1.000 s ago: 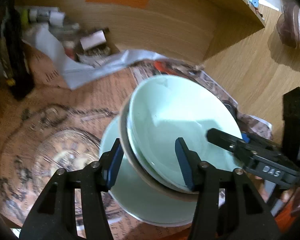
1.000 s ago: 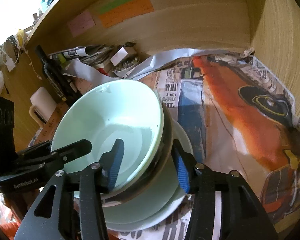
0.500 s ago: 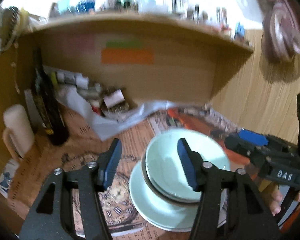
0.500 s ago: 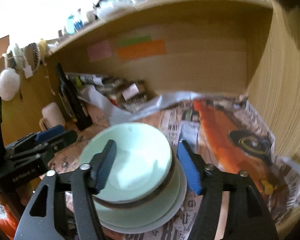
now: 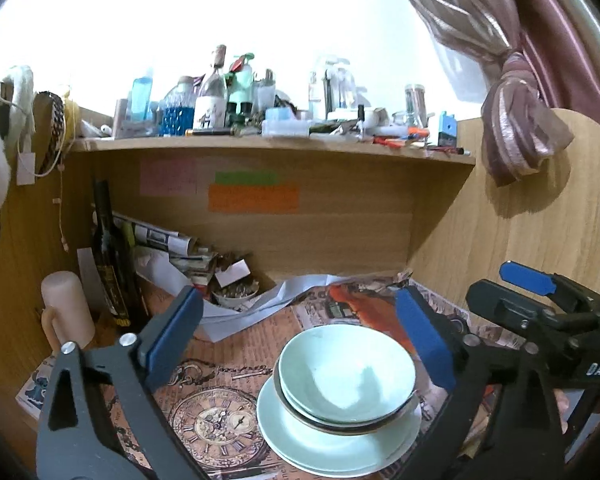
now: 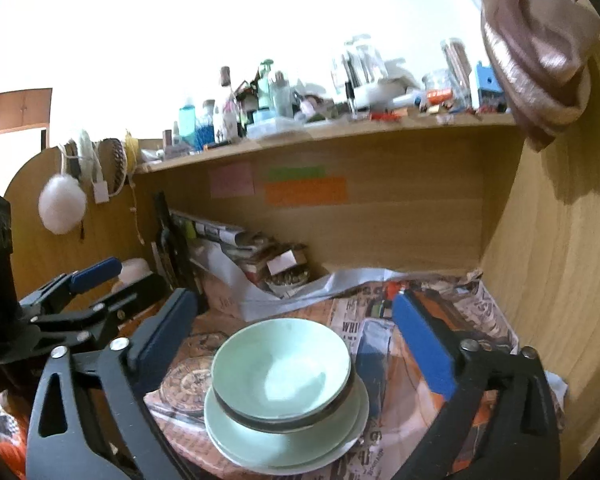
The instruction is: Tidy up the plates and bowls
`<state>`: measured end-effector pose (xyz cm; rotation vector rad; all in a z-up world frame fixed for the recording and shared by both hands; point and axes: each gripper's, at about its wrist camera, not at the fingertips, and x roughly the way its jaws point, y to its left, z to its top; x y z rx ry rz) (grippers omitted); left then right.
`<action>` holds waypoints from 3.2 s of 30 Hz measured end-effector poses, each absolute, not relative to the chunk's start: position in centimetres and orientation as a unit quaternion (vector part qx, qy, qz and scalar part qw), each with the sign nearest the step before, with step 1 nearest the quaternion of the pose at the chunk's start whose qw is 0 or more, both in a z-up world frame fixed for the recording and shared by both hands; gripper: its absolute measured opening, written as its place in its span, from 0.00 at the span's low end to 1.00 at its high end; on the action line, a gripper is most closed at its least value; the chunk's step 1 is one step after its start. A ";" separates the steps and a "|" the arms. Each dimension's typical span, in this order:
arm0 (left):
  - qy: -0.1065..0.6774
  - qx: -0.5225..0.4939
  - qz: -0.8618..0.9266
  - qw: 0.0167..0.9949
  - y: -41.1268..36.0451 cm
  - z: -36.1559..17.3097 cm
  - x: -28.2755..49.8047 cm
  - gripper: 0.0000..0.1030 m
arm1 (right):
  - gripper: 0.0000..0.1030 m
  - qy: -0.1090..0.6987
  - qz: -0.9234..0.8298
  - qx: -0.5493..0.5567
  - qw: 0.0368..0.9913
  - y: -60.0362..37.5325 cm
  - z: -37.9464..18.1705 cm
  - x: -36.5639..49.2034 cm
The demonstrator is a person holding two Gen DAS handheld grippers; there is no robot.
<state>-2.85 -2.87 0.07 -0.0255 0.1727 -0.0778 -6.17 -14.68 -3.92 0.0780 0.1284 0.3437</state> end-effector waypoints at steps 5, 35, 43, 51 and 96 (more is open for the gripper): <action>0.081 -0.014 -0.042 0.996 -3.4 0.3 -3.5 0.99 | 1.00 0.044 0.162 0.028 0.985 -14.6 -3.7 -7.4; 0.081 -0.010 -0.036 0.996 -3.4 0.1 -3.4 1.00 | 1.00 0.058 0.166 0.056 0.983 -15.5 -4.3 -6.9; 0.083 -0.010 -0.038 0.996 -3.3 0.0 -3.3 1.00 | 1.00 0.059 0.167 0.057 0.983 -15.4 -4.3 -6.9; 0.084 -0.011 -0.039 0.996 -3.4 -0.1 -3.2 1.00 | 1.00 0.059 0.169 0.059 0.982 -15.0 -4.3 -7.1; 0.100 -0.023 -0.065 0.993 -3.1 -0.3 -2.6 1.00 | 1.00 0.067 0.163 0.063 0.982 -14.2 -4.5 -7.1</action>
